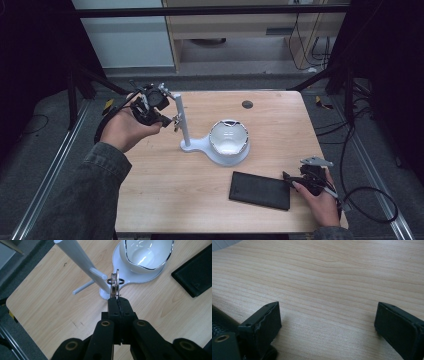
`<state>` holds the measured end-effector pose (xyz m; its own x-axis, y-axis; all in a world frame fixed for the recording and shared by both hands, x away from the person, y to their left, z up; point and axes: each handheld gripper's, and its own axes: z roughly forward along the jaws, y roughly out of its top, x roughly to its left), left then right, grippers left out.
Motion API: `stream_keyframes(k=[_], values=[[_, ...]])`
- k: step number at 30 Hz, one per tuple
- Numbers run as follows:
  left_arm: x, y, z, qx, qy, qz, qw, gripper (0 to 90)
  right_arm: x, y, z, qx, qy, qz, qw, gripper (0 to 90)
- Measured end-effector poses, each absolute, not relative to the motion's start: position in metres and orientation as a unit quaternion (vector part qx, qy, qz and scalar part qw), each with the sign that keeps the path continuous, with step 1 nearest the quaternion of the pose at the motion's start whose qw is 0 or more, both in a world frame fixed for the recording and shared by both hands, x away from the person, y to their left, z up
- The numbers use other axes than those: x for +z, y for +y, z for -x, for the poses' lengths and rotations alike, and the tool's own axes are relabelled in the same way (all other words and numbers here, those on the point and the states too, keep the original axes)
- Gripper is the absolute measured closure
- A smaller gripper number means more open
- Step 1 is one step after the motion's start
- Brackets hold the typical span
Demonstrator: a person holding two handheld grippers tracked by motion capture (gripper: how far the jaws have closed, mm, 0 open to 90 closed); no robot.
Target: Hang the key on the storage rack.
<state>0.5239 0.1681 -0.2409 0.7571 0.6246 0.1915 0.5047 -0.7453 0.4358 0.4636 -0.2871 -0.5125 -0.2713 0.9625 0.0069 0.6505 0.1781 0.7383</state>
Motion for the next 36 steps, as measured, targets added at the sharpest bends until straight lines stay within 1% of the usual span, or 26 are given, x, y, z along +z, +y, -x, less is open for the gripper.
stream_keyframes(k=[9,17,28,36], values=[[-0.244,0.170,-0.532,0.166,0.318,-0.917,0.176,90.0,-0.513,-0.287,-0.464,0.324,0.729,-0.553,0.241,7.4],[-0.245,0.173,-0.536,0.163,0.323,-0.913,0.186,90.0,-0.513,-0.287,-0.464,0.323,0.730,-0.553,0.241,7.4],[-0.251,0.164,-0.542,0.165,0.325,-0.913,0.180,90.0,-0.513,-0.287,-0.464,0.323,0.730,-0.552,0.241,7.4],[-0.252,0.164,-0.545,0.166,0.336,-0.906,0.196,90.0,-0.513,-0.287,-0.464,0.322,0.731,-0.551,0.241,7.4]])
